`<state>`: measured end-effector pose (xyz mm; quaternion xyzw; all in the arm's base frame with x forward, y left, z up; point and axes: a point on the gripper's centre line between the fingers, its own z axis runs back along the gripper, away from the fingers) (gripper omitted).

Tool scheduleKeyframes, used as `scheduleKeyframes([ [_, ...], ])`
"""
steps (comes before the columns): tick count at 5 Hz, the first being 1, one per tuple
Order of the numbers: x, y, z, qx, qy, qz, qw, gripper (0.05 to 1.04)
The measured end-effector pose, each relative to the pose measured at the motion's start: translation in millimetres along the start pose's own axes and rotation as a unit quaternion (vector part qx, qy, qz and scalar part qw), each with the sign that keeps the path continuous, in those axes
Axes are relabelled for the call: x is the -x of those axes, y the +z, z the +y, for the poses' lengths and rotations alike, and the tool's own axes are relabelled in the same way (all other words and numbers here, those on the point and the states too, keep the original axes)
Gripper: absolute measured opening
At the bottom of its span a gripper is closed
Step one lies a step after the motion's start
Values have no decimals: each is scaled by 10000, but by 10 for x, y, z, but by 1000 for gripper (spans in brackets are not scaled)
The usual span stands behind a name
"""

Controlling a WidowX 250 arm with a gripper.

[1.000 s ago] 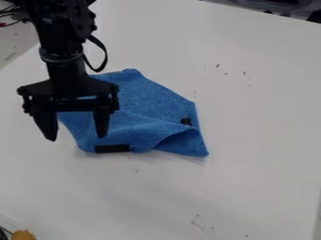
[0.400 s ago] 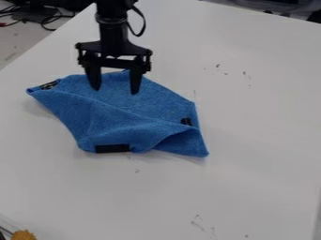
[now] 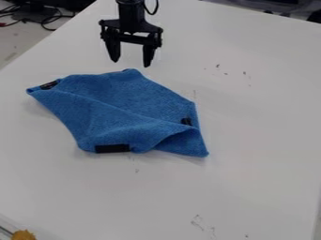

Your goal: Fold the cloth from top to bottom

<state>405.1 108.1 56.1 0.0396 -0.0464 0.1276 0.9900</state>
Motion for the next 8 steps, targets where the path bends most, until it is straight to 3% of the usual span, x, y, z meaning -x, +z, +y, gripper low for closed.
scheduleKeyframes([
  [1, -139, -137, 132, 54, 55, 30, 10000, 1001],
  [2, -114, -201, 176, 164, 130, 111, 9997, 1001],
  [3, 16, -422, 115, 301, 169, 386, 9987, 1001],
  [4, -7, -473, 65, 434, 139, 397, 9982, 1001],
  [5, -31, -491, 58, 397, 62, 411, 9983, 947],
  [7, 9, -480, 121, 205, -92, 481, 9986, 403],
  [8, 29, -387, 80, 77, -353, 431, 9984, 189],
])
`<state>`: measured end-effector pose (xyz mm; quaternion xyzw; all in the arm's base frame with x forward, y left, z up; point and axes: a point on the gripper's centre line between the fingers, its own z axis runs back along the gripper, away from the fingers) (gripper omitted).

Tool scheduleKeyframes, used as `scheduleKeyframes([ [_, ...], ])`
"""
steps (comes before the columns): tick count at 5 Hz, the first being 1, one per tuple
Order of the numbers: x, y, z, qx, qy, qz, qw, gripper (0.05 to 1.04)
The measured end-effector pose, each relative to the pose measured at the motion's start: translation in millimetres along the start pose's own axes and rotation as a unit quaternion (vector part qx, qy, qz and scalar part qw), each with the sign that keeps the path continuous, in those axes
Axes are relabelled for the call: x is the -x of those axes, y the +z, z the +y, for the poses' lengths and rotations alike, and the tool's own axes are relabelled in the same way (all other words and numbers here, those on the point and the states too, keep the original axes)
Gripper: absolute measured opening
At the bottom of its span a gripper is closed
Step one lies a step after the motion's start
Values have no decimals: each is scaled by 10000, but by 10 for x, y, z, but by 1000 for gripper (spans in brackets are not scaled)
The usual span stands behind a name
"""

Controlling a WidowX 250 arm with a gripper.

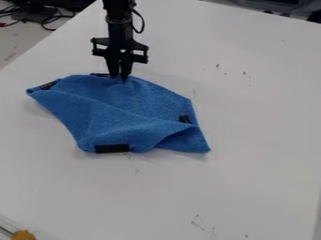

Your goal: Fold the cloth from top to bottom

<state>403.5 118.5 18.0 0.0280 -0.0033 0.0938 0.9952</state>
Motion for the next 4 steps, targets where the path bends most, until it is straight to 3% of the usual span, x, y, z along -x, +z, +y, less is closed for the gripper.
scheduleKeyframes([
  [1, -11, 472, -30, -299, -189, -467, 9983, 71],
  [2, 174, 951, -4, -669, -31, -863, 9940, 55],
  [3, 625, 1358, -98, -797, 478, -1240, 9879, 54],
  [4, 1160, 1387, -138, -728, 1220, -1050, 9843, 54],
])
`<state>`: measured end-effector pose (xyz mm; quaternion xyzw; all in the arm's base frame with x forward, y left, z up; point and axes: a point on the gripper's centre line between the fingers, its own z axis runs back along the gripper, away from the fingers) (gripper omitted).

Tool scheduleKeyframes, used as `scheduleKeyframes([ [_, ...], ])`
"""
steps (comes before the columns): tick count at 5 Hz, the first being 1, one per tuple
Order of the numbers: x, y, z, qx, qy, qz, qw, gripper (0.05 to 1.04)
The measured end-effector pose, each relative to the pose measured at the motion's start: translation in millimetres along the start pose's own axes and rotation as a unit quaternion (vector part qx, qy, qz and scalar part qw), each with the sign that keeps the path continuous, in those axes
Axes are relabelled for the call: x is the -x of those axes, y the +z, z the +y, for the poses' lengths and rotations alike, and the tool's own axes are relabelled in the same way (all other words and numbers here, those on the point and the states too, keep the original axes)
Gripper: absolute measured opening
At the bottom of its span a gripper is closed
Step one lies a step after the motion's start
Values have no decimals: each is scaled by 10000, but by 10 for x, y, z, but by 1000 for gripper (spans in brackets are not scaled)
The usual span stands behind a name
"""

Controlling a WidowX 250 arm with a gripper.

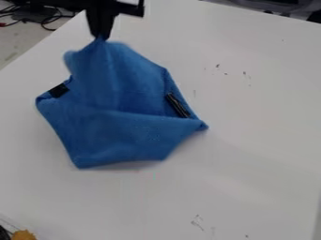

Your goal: Fold the cloth from top to bottom

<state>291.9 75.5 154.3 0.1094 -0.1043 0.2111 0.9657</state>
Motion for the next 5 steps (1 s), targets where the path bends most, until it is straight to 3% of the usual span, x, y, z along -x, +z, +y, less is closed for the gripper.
scheduleKeyframes([
  [2, 1148, -81, -31, 337, 1216, 454, 9910, 79],
  [3, 1590, -119, 15, 533, 1458, 515, 9865, 231],
  [5, 1638, -198, -20, 570, 1265, 769, 9873, 806],
])
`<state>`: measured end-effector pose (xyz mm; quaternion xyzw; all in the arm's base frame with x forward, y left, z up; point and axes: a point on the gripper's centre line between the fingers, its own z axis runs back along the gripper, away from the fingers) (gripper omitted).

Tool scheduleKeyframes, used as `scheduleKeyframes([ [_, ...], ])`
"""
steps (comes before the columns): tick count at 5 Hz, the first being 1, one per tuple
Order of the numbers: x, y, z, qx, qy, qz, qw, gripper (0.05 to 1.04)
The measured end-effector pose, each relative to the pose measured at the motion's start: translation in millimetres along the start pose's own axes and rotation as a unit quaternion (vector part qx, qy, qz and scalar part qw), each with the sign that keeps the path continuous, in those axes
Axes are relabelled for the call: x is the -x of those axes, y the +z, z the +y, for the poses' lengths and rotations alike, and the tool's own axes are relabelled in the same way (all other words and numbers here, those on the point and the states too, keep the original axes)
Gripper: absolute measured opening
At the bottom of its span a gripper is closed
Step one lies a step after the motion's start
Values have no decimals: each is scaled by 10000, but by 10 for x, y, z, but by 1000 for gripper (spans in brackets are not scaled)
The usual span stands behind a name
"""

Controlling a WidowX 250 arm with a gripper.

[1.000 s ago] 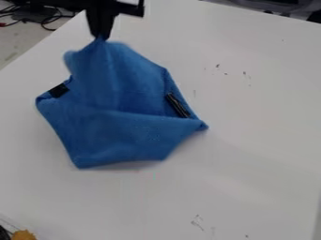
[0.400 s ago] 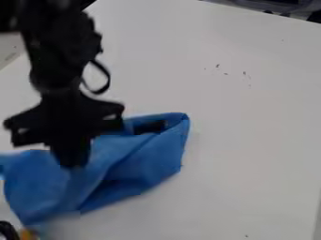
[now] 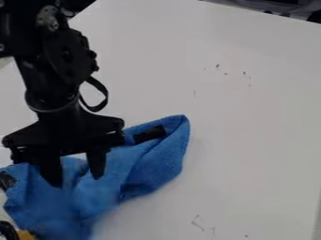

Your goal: Fold the cloth from top to bottom

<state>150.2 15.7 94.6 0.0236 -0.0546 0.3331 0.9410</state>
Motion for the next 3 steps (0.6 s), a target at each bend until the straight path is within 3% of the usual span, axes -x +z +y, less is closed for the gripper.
scheduleKeyframes([
  [1, -52, -7, -5, -23, -238, 10, 9997, 1007],
  [2, -170, 63, -71, 44, -747, -166, 9971, 1007],
  [3, -326, 59, -140, 96, -1608, -286, 9865, 1001],
])
